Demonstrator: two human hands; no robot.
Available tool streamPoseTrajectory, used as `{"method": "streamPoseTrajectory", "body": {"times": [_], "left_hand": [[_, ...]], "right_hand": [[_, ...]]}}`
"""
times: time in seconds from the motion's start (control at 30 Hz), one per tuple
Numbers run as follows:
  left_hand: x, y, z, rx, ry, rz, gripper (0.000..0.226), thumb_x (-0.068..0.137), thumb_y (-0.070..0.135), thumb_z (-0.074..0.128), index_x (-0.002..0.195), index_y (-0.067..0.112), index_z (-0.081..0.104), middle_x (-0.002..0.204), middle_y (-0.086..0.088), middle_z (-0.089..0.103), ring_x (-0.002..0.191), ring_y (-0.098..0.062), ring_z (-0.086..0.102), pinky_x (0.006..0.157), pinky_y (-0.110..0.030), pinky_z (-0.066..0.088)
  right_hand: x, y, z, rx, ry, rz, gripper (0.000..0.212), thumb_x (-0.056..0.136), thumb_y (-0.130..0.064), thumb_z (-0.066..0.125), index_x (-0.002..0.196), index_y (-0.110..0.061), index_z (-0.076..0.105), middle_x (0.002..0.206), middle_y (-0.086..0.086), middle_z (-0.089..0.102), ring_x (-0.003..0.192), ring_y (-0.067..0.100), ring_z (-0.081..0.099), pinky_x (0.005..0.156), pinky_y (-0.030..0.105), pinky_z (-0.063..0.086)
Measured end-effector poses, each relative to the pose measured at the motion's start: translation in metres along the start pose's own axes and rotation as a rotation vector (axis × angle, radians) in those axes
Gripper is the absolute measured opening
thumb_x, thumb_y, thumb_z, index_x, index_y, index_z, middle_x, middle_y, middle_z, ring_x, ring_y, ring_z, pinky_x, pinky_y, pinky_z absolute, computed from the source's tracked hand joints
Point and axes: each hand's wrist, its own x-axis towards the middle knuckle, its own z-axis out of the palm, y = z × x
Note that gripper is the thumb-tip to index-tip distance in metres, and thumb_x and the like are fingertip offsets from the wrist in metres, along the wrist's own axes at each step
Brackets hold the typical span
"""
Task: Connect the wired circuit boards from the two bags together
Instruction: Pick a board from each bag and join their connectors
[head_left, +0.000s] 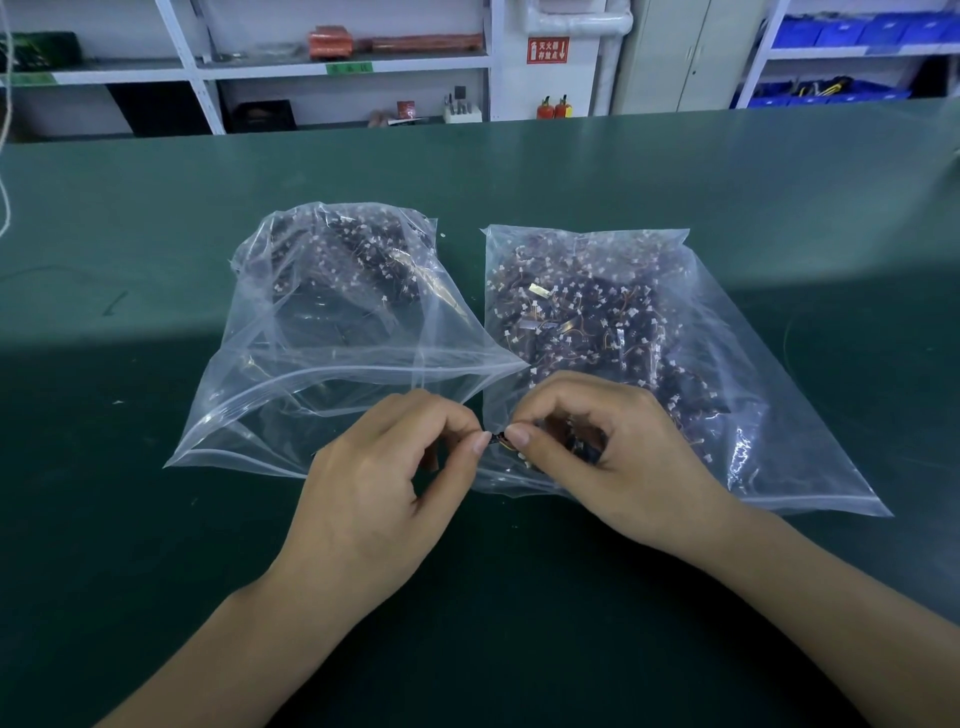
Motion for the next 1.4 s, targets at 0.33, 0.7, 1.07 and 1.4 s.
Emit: {"method": "streamPoseTrajectory", "body": {"times": [0.33, 0.7, 1.07, 1.4], "left_hand": [[0.0, 0.002, 0.0, -0.008, 0.001, -0.021, 0.012, 0.103, 0.035, 0.06, 0.094, 0.029, 0.066, 0.084, 0.02, 0.058, 0.078, -0.008, 0.058, 0.065, -0.017, 0.041], [0.002, 0.001, -0.004, -0.118, 0.019, 0.01, 0.01, 0.087, 0.022, 0.064, 0.079, 0.022, 0.061, 0.075, 0.014, 0.056, 0.066, -0.014, 0.057, 0.059, -0.02, 0.042], [0.001, -0.003, 0.001, -0.111, -0.013, 0.079, 0.013, 0.093, 0.018, 0.074, 0.081, 0.02, 0.07, 0.076, 0.014, 0.054, 0.065, -0.012, 0.056, 0.061, -0.018, 0.042], [0.007, 0.002, 0.013, 0.245, 0.022, 0.259, 0.015, 0.093, 0.02, 0.084, 0.081, 0.025, 0.079, 0.075, 0.008, 0.054, 0.067, -0.011, 0.052, 0.044, -0.034, 0.044]], "right_hand": [[0.001, -0.005, -0.004, -0.055, -0.026, -0.009, 0.007, 0.097, -0.021, 0.079, 0.095, -0.017, 0.075, 0.084, -0.016, 0.067, 0.07, 0.015, 0.062, 0.068, 0.016, 0.043], [0.0, -0.002, -0.016, -0.25, -0.233, -0.05, 0.052, 0.075, -0.02, 0.08, 0.121, -0.034, 0.061, 0.095, -0.012, 0.066, 0.08, 0.019, 0.062, 0.072, 0.037, 0.055], [0.004, -0.001, -0.015, -0.191, -0.064, -0.08, 0.038, 0.079, 0.0, 0.079, 0.108, -0.022, 0.069, 0.082, -0.013, 0.066, 0.067, 0.019, 0.06, 0.065, 0.013, 0.043], [0.002, -0.001, -0.012, -0.103, -0.071, -0.038, 0.039, 0.078, -0.001, 0.079, 0.105, -0.026, 0.066, 0.087, -0.01, 0.067, 0.069, 0.021, 0.062, 0.063, 0.018, 0.047]]}}
